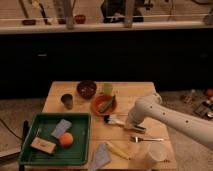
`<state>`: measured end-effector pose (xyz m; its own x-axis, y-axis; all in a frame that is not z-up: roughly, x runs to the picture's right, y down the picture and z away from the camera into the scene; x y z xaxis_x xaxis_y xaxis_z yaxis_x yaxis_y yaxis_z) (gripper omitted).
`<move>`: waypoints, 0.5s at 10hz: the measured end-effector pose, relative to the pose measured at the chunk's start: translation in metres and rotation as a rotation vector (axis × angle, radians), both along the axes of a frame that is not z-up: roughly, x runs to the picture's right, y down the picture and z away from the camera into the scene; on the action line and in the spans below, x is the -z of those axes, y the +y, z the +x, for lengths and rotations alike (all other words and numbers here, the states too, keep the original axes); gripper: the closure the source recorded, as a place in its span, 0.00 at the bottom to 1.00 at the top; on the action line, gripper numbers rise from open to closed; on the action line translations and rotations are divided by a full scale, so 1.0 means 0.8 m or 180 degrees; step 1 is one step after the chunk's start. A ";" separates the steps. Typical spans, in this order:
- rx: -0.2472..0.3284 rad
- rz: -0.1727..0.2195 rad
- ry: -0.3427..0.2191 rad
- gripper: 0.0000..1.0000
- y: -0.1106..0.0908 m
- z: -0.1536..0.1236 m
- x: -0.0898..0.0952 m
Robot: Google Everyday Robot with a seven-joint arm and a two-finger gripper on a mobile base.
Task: Place brush in purple bowl
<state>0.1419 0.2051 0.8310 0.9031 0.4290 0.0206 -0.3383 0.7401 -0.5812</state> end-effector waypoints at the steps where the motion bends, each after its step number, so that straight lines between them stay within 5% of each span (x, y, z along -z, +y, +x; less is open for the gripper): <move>1: 0.0039 0.0117 -0.0059 1.00 -0.021 -0.002 0.020; 5: 0.0389 0.0405 -0.0337 1.00 -0.058 -0.009 0.066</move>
